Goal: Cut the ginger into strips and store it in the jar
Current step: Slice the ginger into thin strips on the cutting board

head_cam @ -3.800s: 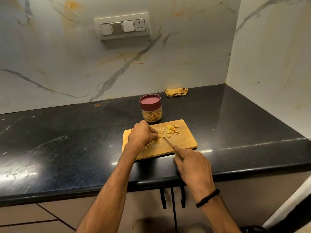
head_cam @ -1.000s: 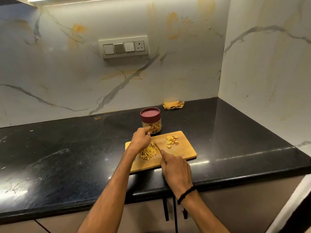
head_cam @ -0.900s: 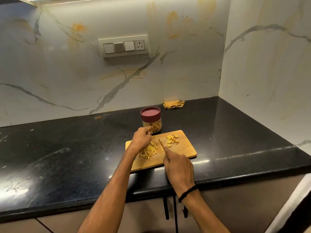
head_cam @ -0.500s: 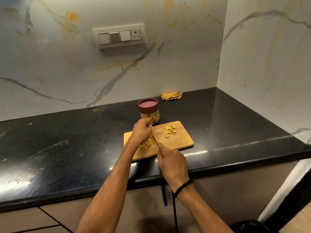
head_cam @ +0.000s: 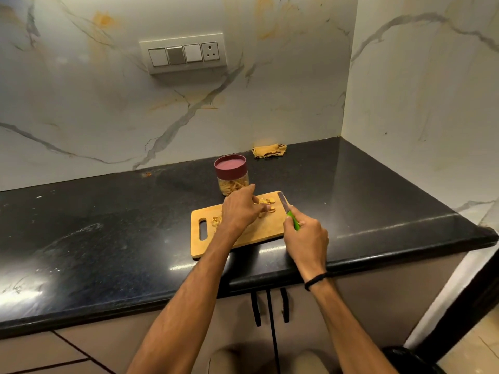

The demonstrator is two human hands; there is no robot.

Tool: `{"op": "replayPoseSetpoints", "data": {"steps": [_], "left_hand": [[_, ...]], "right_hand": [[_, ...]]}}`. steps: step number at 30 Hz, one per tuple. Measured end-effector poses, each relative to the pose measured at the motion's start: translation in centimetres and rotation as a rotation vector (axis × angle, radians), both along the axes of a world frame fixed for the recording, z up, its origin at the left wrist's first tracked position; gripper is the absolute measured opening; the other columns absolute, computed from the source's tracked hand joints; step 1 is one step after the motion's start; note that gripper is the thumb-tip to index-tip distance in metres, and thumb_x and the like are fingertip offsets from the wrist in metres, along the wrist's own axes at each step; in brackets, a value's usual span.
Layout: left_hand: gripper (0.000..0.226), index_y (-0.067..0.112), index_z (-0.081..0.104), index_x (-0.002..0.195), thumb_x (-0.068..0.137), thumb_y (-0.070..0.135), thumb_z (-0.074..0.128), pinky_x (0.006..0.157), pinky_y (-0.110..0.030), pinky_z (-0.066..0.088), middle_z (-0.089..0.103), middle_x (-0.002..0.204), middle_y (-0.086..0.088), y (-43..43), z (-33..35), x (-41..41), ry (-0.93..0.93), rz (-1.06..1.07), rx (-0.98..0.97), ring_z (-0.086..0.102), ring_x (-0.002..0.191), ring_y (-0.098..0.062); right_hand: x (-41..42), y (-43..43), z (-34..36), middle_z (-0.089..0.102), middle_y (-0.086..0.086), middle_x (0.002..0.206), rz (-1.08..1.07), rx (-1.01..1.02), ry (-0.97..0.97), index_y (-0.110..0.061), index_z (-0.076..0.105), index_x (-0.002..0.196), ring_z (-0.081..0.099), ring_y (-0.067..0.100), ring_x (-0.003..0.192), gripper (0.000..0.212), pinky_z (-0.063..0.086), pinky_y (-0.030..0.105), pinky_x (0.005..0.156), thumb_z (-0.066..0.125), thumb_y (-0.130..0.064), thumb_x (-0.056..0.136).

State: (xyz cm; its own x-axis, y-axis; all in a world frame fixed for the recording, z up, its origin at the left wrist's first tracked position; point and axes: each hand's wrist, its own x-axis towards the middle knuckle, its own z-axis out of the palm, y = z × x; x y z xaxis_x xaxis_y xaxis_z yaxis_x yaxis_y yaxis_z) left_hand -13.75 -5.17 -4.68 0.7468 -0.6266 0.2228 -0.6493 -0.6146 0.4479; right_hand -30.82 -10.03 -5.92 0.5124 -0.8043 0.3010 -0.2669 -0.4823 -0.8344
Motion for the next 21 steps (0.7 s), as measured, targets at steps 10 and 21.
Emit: {"op": "replayPoseSetpoints", "data": {"steps": [10,21], "left_hand": [[0.052,0.018,0.057,0.137,0.089,0.025,0.074,0.095,-0.040,0.055,0.072,0.105,0.001,0.4,0.0,0.6,0.081,0.063,-0.024,0.066,0.099,-0.014],[0.032,0.016,0.072,0.122,0.091,0.024,0.072,0.084,-0.033,0.058,0.071,0.116,-0.002,-0.6,0.7,0.7,-0.022,-0.058,0.112,0.064,0.087,-0.011]], "right_hand": [[0.2,0.1,-0.8,0.055,-0.010,0.063,0.014,-0.009,0.008,-0.027,0.058,0.133,0.049,0.002,0.054,0.035,0.036,0.010,0.043,0.052,-0.027,0.099],[0.3,0.0,-1.2,0.058,-0.008,0.063,0.034,-0.011,-0.011,-0.026,0.057,0.133,0.049,0.003,0.052,0.035,0.032,0.008,0.042,0.052,-0.029,0.099]]}}
